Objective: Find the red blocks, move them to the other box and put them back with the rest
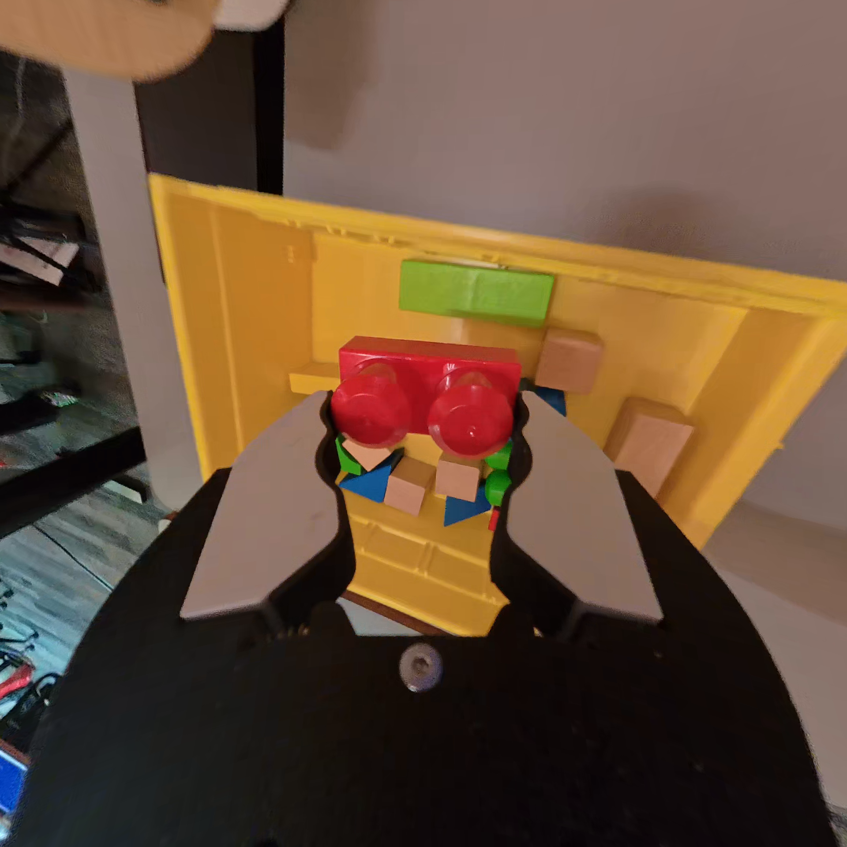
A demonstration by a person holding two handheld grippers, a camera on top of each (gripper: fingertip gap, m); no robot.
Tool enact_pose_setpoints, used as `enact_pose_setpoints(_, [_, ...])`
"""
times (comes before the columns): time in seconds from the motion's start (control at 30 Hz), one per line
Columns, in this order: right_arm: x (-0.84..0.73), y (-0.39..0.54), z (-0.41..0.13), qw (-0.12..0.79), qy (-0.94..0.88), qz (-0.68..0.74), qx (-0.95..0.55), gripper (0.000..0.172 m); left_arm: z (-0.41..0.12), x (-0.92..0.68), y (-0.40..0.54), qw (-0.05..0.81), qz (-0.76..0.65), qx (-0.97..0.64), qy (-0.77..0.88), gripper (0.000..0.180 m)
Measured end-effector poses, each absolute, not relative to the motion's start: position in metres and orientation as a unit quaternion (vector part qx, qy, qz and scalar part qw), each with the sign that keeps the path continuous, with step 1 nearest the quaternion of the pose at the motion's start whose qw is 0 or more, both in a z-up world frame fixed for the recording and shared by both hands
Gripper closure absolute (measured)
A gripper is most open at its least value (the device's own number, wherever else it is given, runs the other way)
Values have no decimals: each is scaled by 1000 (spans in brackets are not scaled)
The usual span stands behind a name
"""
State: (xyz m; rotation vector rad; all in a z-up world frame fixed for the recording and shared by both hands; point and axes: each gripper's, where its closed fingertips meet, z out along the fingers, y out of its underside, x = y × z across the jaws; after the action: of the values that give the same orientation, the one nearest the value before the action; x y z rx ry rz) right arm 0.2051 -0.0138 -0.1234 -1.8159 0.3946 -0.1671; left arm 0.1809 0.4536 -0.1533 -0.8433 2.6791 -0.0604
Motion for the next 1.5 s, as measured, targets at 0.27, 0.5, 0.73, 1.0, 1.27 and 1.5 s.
enact_pose_setpoints(0.27, [196, 53, -104, 591, 73, -61, -801, 93, -115, 161, 343, 145, -106, -167, 970, 108])
enact_pose_setpoints(0.5, [148, 116, -101, 578, 12, 201, -790, 89, -108, 143, 212, 146, -202, 46, 967, 109])
enact_pose_setpoints(0.73, [133, 136, -81, 618, 60, 405, -672, 98, -88, 140, 136, 189, -279, 147, 930, 109])
enact_pose_setpoints(1.0, [145, 126, -71, 646, 93, 446, -612, 132, -90, 152, 113, 249, -325, 140, 901, 109])
enact_pose_setpoints(1.27, [211, 83, -71, 606, 177, 319, -707, 133, -78, 172, 127, 346, -376, -10, 860, 101])
enact_pose_setpoints(1.5, [359, -68, -80, 442, 339, -27, -830, 132, -123, 161, 162, 346, -377, -201, 835, 108])
